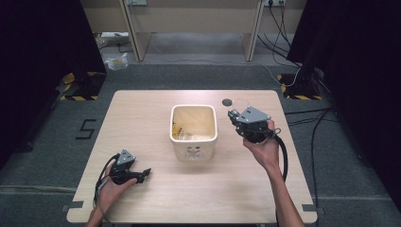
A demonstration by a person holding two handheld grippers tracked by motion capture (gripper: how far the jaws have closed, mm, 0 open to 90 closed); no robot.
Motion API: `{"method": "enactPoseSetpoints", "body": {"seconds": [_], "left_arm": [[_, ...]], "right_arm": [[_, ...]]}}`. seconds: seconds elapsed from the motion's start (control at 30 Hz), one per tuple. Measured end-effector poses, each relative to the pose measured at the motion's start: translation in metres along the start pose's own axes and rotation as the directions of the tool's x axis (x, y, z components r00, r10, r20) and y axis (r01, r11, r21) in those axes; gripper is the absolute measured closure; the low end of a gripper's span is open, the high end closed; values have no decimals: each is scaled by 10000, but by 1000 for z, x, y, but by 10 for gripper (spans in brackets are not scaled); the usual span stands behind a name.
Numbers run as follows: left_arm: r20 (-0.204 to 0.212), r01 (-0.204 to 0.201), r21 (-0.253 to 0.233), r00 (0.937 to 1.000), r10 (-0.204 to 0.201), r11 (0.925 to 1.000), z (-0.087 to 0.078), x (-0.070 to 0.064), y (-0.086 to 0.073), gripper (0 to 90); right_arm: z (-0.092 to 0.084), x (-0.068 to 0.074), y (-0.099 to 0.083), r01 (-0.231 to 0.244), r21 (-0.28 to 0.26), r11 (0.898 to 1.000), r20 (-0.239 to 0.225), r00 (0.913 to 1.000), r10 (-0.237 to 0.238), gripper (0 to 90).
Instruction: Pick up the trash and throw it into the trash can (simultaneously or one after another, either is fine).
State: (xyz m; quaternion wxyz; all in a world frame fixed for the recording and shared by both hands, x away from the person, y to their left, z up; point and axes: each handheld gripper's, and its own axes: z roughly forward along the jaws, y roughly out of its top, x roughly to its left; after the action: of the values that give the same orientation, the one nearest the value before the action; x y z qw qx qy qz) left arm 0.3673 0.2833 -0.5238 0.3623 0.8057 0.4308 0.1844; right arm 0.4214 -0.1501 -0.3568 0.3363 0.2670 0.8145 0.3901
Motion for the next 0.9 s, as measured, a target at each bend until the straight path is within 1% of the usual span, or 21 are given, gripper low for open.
{"method": "enactPoseSetpoints", "body": {"seconds": [0.17,0.2,0.33,0.47,0.5,0.53,0.67,0.7,0.77,0.8,0.9], "left_arm": [[3,-1,0,10000,1,10000,0,0,0,144],[-3,-1,-12,10000,1,10000,0,0,0,144],[-3,1,-14,10000,-1,10000,0,0,0,144],[8,-8,2,10000,8,10000,0,0,0,144],[8,1,-29,10000,-1,10000,0,0,0,144],[10,-5,-7,10000,5,10000,0,0,0,144],[16,-5,-5,10000,5,10000,0,0,0,144],[17,-9,9,10000,9,10000,0,0,0,144],[8,0,-22,10000,0,10000,0,0,0,144],[10,-4,-8,10000,4,10000,0,0,0,144],[12,-3,-7,10000,3,10000,0,0,0,144]], "right_arm": [[1,3,10,128,-124,9998,-127,9998,-130,823],[2,4,11,56,-151,9999,-194,9998,-59,823],[4,7,19,198,-188,9996,-294,9994,-203,823],[4,9,28,264,-365,9990,-406,9988,-279,823],[4,11,32,287,-435,9986,-459,9985,-307,823],[4,11,32,287,-435,9986,-459,9985,-307,823],[8,16,39,433,-524,9977,-615,9970,-465,823],[10,19,42,405,-582,9975,-729,9963,-447,822],[11,20,44,444,-628,9970,-759,9959,-492,823],[13,22,47,499,-677,9965,-881,9945,-558,823],[16,24,50,471,-693,9965,-961,9939,-536,823]]}}
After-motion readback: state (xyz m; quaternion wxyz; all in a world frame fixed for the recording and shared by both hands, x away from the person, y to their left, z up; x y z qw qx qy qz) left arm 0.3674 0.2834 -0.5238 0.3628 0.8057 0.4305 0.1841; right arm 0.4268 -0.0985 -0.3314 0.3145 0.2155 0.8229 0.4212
